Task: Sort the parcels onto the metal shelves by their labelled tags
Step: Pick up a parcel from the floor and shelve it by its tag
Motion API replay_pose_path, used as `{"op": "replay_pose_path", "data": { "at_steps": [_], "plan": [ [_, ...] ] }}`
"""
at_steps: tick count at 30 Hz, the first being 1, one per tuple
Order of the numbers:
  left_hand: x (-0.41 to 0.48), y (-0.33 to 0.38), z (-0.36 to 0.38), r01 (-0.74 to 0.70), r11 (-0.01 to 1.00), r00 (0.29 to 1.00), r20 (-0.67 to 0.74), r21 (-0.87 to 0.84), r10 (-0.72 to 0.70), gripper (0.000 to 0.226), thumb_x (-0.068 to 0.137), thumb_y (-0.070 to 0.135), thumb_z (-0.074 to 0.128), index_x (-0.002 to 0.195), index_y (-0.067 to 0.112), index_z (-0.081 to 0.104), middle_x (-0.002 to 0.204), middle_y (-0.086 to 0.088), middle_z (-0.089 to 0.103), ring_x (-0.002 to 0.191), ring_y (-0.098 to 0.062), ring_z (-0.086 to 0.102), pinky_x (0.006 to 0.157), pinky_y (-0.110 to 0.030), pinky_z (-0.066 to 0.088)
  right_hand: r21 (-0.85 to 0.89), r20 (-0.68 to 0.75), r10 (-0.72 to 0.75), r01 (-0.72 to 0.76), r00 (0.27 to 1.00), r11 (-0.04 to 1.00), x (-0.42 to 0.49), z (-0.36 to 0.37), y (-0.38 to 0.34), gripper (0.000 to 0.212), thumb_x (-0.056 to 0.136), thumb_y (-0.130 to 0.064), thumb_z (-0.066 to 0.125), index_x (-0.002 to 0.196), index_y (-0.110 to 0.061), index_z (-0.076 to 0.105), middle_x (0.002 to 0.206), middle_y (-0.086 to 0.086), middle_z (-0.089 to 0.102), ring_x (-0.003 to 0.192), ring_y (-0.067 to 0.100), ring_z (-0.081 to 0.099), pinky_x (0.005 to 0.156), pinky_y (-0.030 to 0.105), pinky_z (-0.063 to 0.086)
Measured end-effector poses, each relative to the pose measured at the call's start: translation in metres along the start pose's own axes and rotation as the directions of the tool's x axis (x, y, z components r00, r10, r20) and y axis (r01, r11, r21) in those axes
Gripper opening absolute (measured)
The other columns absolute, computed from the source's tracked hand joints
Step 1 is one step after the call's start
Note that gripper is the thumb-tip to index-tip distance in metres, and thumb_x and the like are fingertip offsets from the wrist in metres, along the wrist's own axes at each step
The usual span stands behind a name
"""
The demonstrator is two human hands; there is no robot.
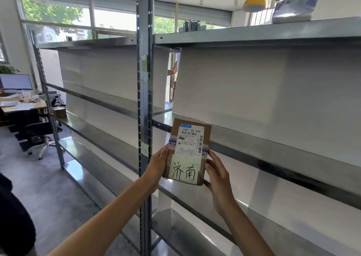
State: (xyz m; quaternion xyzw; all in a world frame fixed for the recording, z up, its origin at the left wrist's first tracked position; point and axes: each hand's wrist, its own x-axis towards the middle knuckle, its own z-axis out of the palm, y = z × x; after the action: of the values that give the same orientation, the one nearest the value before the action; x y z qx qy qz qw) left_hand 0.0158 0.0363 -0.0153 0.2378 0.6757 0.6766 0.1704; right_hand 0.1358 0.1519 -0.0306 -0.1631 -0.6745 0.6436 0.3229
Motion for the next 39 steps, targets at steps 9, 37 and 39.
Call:
{"op": "replay_pose_path", "data": {
  "at_steps": [9, 37, 39],
  "plan": [
    [0.047, 0.006, 0.011, 0.062, 0.994, 0.982, -0.174, -0.087, -0.076, 0.044, 0.099, 0.043, 0.025, 0.102, 0.013, 0.057, 0.088, -0.014, 0.069, 0.074, -0.024, 0.067, 0.062, -0.03, 0.053, 0.033, 0.078, 0.007, -0.01, 0.997, 0.999, 0.052, 0.004, 0.006, 0.043, 0.095, -0.027, 0.049, 0.136, -0.036, 0.041, 0.133, -0.006, 0.053, 0.106, 0.012, 0.057, 0.079, 0.029, 0.055],
    [0.15, 0.046, -0.039, -0.064, 0.984, 0.995, -0.09, -0.164, 0.05, 0.046, 0.1, 0.041, 0.023, 0.115, 0.009, 0.053, 0.099, -0.013, 0.069, 0.078, -0.021, 0.068, 0.051, -0.023, 0.055, 0.137, -0.03, -0.077, 0.081, 0.997, 0.987, 0.15, 0.072, -0.037, 0.036, 0.096, -0.017, 0.046, 0.127, -0.034, 0.05, 0.127, 0.001, 0.059, 0.107, 0.022, 0.061, 0.08, 0.045, 0.057],
    [0.161, 0.049, -0.043, -0.073, 0.985, 0.997, -0.046, -0.159, 0.066, 0.041, 0.101, 0.038, 0.023, 0.111, 0.011, 0.052, 0.093, -0.009, 0.067, 0.076, -0.018, 0.067, 0.048, -0.019, 0.053, 0.141, -0.068, -0.07, 0.079, 0.995, 0.987, 0.155, 0.077, -0.037, 0.037, 0.097, -0.016, 0.045, 0.129, -0.032, 0.049, 0.125, 0.002, 0.059, 0.105, 0.02, 0.061, 0.072, 0.038, 0.058]
  ]
}}
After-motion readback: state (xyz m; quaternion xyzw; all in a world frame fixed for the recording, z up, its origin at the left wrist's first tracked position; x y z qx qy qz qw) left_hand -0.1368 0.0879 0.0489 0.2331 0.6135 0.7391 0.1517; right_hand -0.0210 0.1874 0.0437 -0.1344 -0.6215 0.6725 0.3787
